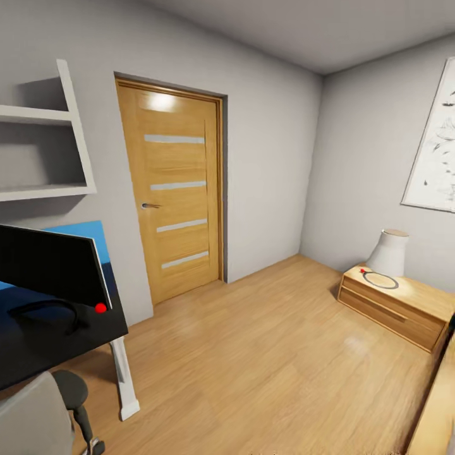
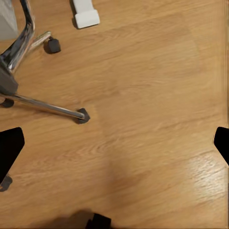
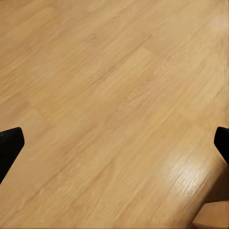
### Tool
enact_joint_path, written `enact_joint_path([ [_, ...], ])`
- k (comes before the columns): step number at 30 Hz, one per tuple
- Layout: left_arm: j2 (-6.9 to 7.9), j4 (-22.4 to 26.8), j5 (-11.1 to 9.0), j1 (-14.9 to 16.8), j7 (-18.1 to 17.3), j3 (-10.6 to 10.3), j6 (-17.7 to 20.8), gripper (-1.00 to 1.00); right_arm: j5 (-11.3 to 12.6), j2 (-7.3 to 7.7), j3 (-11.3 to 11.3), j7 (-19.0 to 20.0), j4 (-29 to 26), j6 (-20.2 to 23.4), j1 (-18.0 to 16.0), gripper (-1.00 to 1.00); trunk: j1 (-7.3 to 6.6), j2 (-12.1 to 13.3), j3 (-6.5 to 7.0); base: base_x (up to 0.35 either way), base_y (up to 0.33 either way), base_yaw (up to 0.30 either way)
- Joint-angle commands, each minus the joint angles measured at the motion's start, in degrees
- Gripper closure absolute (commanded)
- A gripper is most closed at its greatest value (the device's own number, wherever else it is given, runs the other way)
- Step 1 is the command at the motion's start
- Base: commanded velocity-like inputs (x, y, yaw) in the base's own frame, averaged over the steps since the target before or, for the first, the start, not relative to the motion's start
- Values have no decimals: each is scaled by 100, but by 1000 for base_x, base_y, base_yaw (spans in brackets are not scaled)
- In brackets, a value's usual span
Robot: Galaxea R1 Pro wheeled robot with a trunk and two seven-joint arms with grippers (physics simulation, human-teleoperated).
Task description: In the bedroom, organize the workspace by keeping the computer under the desk, ensuring the monitor is on the desk, placing the keyboard on the desk next to the monitor, placing the mouse on the desk next to the keyboard, moving the folder from the swivel chair onto the desk next to the mouse, stacking the notebook on top of the folder with the pen on top of the notebook, and positioning the swivel chair next to the desk.
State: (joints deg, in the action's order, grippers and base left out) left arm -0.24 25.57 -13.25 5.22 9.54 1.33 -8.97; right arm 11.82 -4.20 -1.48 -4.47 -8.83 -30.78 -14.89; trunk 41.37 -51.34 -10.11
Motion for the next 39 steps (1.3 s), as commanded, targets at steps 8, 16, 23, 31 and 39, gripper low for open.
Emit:
enact_joint_path([
  [8, -2, 1, -28, 0, -13, 8, -20, -100, 22, -1, -18, -19, 5, -18, -6, -100, 1, -6, -38, 20, 16, -258],
  [16, -2, 1, -28, 4, -14, 8, -26, -100, 23, -1, -19, -19, 5, -18, -6, -100, 1, -6, -75, 239, 168, -257],
  [23, 3, 1, -28, 0, -14, 11, -27, -100, 23, -1, -19, -19, 5, -24, -6, -100, 1, -6, -121, 285, 207, -223],
  [31, 0, 1, -27, 2, -20, 9, -27, -100, 12, -1, -31, -19, 5, -20, -6, -100, 1, -6, -176, 124, 85, -143],
  [39, -2, 1, -21, 2, -14, 8, -26, -100, -23, -1, -36, -10, 6, -24, -6, -100, 1, -6, -185, 254, 66, -16],
])
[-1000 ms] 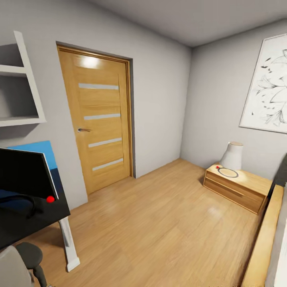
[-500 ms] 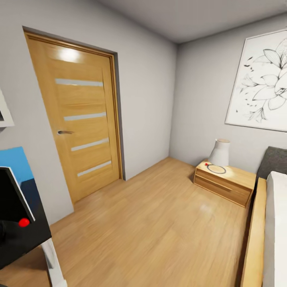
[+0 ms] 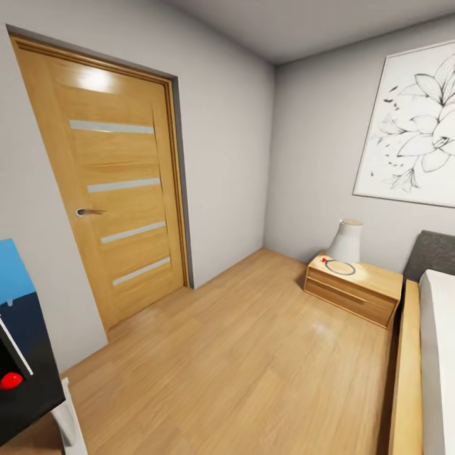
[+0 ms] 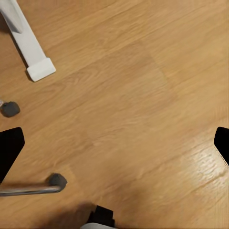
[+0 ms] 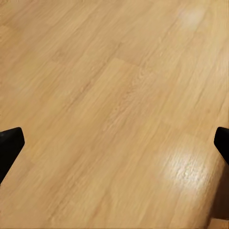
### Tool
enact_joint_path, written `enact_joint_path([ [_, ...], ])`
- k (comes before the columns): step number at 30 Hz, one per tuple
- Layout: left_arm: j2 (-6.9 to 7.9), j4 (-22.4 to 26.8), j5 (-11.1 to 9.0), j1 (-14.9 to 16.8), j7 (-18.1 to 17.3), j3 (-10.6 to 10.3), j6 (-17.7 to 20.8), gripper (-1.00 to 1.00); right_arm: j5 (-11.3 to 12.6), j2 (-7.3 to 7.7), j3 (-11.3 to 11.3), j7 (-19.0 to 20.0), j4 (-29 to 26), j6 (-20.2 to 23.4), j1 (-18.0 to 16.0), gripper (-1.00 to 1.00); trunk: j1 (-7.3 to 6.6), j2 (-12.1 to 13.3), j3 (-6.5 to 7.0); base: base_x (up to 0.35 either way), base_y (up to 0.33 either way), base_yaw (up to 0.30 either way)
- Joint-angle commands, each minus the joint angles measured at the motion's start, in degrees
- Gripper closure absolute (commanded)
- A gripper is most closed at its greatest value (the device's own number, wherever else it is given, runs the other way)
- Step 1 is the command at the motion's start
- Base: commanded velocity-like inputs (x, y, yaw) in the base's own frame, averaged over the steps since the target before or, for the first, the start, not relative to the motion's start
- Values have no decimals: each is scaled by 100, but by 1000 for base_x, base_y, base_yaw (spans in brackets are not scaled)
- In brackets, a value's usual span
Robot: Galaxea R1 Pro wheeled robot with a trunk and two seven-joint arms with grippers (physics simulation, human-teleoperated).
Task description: In the bedroom, organize the workspace by keeping the computer under the desk, ensuring the monitor is on the desk, placing the keyboard on the desk next to the monitor, placing the mouse on the desk next to the keyboard, moving the folder from the swivel chair onto the desk next to the mouse, stacking the notebook on top of the folder with the pen on top of the notebook, and positioning the swivel chair next to the desk.
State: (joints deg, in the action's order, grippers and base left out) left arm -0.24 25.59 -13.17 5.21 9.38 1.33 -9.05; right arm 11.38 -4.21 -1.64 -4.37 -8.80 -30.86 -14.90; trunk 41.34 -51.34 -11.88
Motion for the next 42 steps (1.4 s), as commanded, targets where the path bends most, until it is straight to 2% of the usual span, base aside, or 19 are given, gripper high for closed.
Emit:
enact_joint_path([
  [1, -2, -1, -31, 4, 1, 7, -18, -100, 19, -1, -20, -21, 4, -16, -4, -100, 4, -5, -8, 318, 20, -2],
  [26, 2, -1, -35, 1, 0, 2, -15, -100, 6, -3, -29, -20, 10, -178, -4, -100, 4, -5, -8, 327, 2, 0],
  [36, 6, -1, -40, 4, 0, 7, -17, -100, 13, -19, -28, -29, 10, -175, -4, -100, 4, -5, -58, 84, 6, 0],
  [42, 6, -1, -45, 4, 2, 21, -18, -100, 13, -19, -29, -29, 10, -178, -4, -100, 4, -5, -112, 264, 75, 0],
])
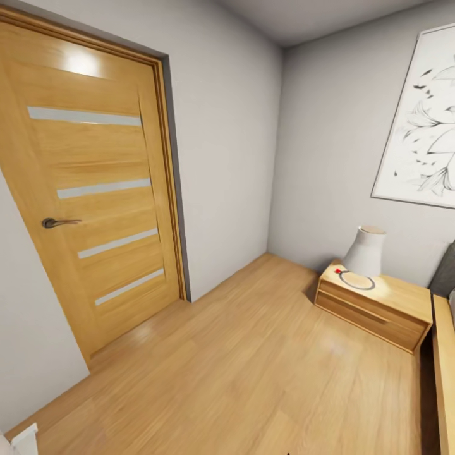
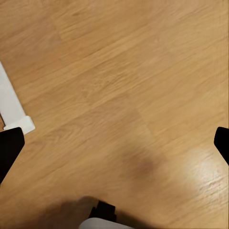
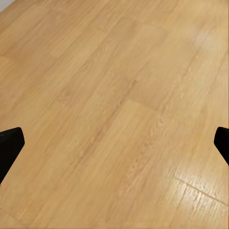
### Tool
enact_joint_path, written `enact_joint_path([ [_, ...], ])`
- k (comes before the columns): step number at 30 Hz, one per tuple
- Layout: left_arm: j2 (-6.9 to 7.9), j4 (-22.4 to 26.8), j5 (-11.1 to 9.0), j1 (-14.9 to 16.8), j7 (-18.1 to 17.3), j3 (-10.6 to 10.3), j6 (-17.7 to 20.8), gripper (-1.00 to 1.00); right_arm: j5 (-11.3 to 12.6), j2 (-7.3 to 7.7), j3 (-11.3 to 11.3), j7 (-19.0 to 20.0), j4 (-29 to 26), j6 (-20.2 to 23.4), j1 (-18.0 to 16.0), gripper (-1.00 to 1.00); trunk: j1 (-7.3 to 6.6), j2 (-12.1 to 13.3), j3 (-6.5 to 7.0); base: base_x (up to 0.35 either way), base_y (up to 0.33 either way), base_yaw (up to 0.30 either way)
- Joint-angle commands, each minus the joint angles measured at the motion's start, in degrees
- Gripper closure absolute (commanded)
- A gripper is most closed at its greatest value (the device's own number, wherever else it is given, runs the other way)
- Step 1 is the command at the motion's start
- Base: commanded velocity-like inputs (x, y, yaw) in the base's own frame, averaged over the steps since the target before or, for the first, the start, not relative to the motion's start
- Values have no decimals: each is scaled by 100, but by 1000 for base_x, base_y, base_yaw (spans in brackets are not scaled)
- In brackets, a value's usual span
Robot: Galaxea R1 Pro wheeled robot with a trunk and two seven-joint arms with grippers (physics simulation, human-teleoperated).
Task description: In the bedroom, organize the workspace by keeping the computer under the desk, ensuring the monitor is on the desk, placing the keyboard on the desk next to the monitor, placing the mouse on the desk next to the keyboard, moving the folder from the swivel chair onto the desk next to the mouse, stacking the notebook on top of the folder with the pen on top of the notebook, and positioning the swivel chair next to the desk.
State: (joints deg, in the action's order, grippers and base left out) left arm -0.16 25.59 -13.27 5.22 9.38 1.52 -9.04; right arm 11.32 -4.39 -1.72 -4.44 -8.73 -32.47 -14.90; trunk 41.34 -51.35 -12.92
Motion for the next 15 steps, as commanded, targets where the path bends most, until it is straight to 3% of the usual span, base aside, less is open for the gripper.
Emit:
enact_joint_path([
  [1, -2, -2, -34, 4, 2, 4, -19, -100, 19, -1, -21, -22, 3, -17, -4, -100, 4, -5, -17, 313, 42, 0],
  [15, -2, -2, -35, 4, 2, 6, -19, -100, 11, -11, -21, -30, 3, -22, -4, -100, 4, -5, -143, 327, 5, 4],
])
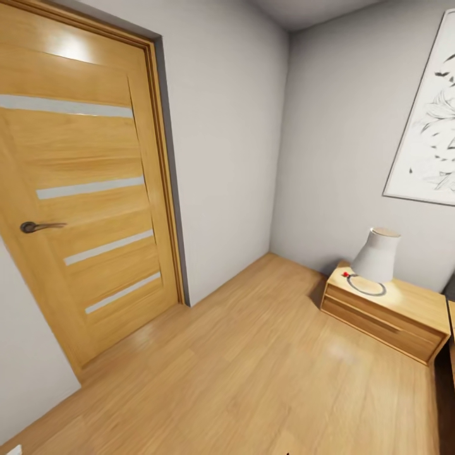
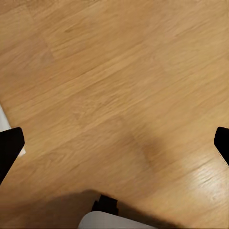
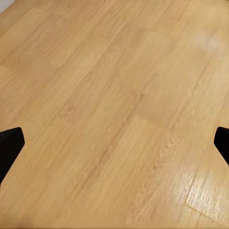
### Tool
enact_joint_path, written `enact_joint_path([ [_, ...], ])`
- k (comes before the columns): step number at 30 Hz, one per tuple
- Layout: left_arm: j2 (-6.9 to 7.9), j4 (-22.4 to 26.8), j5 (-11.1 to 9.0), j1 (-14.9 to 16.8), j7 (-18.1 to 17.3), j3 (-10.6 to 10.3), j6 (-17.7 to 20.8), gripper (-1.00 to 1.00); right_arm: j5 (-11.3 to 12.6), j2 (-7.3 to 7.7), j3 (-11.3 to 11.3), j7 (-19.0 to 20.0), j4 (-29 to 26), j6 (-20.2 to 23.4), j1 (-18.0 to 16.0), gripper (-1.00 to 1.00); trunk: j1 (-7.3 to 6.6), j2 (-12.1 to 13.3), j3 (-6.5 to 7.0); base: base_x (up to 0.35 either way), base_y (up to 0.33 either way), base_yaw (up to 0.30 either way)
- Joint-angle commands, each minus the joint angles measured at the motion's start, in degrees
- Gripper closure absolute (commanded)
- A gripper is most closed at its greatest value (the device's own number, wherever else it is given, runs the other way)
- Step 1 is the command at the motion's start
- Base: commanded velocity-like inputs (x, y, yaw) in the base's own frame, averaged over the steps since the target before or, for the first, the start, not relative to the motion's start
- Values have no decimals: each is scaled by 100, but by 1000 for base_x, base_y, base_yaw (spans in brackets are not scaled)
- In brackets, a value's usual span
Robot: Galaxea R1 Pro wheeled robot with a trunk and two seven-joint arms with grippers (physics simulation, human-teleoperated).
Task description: In the bedroom, organize the workspace by keeping the computer under the desk, ensuring the monitor is on the desk, placing the keyboard on the desk next to the monitor, placing the mouse on the desk next to the keyboard, moving the folder from the swivel chair onto the desk next to the mouse, stacking the notebook on top of the folder with the pen on top of the notebook, and positioning the swivel chair next to the desk.
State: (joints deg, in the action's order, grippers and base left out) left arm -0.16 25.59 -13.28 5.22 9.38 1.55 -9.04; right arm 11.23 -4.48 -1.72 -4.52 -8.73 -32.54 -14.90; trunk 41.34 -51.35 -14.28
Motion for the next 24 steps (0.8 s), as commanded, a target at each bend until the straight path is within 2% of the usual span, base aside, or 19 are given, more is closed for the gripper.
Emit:
enact_joint_path([
  [1, -2, -2, -35, 4, 3, 3, -19, -100, 20, -2, -21, -22, 2, -16, -4, -100, 4, -5, -17, 329, 0, 59],
  [13, -2, -2, -39, 1, 3, 18, -19, -100, 4, -17, -30, -19, 2, -33, -4, -100, 4, -5, -116, 329, 0, 129],
  [24, 7, -2, -43, 4, 8, 29, -19, -100, -22, -30, -46, -30, 201, -468, -4, -100, 4, -5, -197, 233, -127, 168],
])
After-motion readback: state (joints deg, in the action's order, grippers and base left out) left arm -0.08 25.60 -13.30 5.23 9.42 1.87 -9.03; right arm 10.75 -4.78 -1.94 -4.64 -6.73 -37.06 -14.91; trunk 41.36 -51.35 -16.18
